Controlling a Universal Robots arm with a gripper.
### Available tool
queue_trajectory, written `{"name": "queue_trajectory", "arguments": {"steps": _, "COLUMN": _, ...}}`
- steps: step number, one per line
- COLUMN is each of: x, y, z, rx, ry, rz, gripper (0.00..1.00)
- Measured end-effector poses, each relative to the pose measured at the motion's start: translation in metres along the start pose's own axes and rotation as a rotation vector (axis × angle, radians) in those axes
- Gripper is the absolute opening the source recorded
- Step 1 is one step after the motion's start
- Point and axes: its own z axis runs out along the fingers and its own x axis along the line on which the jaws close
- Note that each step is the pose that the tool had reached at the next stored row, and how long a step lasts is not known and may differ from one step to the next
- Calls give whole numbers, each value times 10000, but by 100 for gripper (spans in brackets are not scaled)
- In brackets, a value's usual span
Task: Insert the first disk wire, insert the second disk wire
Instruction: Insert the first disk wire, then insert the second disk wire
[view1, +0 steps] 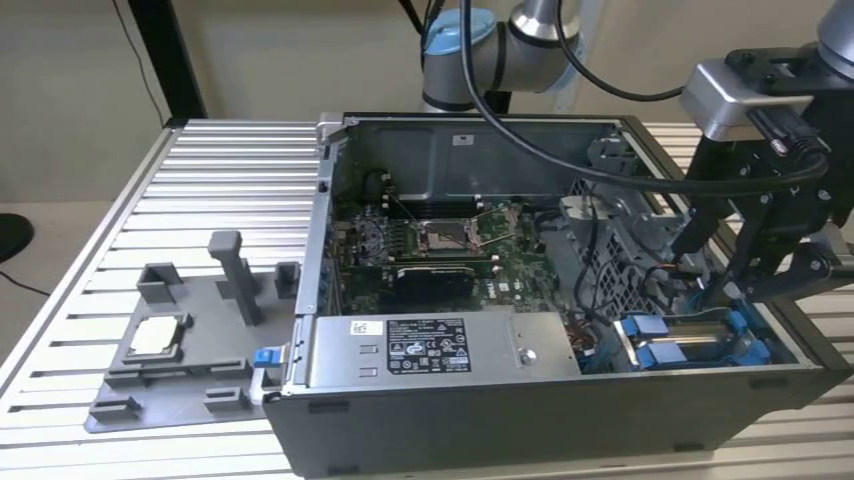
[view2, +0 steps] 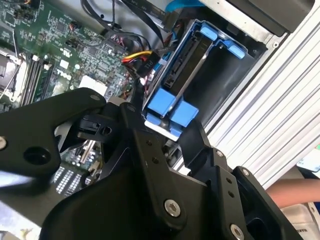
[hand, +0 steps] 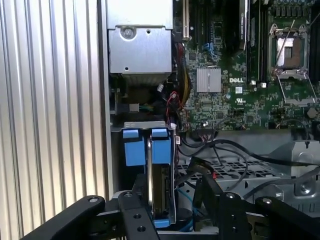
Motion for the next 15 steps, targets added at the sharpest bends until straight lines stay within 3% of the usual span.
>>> {"name": "queue_trajectory", "arguments": {"steps": 8, "x": -5, "y": -4, "z": 11, "rx": 90, "ry": 0, "rz": 915, "gripper": 100}}
{"name": "queue_trajectory", "arguments": {"steps": 15, "x": -78, "y": -2, "z": 38, "rx": 107, "ry": 1, "rz": 1078, "gripper": 100}}
